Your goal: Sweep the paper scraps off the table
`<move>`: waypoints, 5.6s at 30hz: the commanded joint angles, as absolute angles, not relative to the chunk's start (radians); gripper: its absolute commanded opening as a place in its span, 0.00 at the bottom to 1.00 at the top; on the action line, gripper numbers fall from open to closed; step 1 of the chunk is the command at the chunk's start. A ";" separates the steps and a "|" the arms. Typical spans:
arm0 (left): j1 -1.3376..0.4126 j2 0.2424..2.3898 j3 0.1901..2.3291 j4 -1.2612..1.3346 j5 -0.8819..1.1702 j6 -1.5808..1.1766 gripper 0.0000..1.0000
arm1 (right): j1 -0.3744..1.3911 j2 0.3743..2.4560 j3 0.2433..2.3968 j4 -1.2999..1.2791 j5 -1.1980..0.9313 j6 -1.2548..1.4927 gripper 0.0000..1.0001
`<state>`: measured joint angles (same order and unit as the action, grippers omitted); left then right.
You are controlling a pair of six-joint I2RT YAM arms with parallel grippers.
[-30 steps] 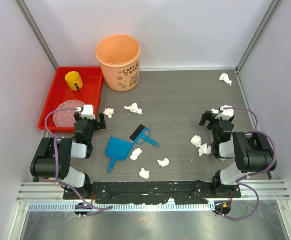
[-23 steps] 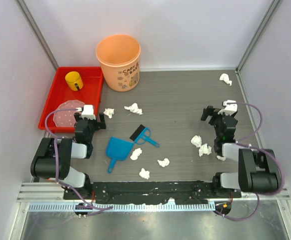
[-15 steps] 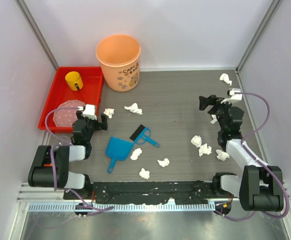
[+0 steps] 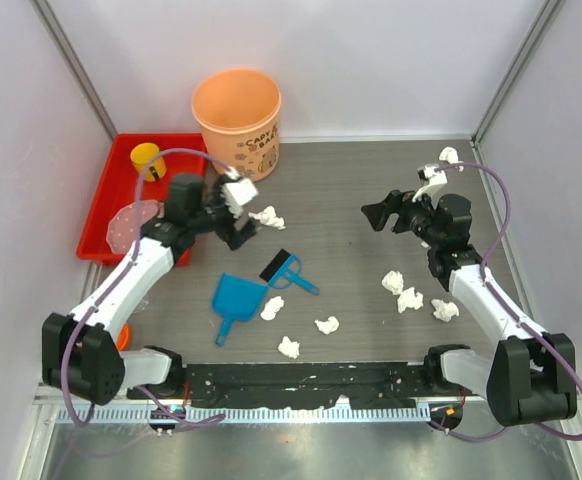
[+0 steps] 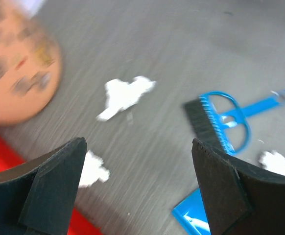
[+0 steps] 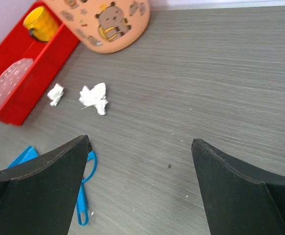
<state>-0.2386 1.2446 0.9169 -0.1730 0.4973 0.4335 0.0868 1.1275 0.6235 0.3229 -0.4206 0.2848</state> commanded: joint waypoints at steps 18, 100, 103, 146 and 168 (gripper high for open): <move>-0.741 2.023 1.623 -1.046 0.601 1.210 0.87 | 0.141 1.095 0.715 0.126 -0.552 0.153 0.91; -0.718 1.729 1.620 -0.699 0.453 0.597 0.01 | 0.410 1.398 0.894 0.132 -0.577 0.689 0.01; -0.718 1.720 1.634 -0.722 0.330 0.519 0.76 | 0.411 1.364 0.942 0.006 -0.490 0.621 0.01; -0.396 1.295 0.692 -0.890 0.109 0.580 0.91 | 1.042 1.411 1.089 -0.502 -0.043 -0.083 0.01; -0.403 1.401 0.721 -0.903 0.138 0.638 0.16 | 0.910 1.175 1.227 -0.754 0.317 0.251 0.01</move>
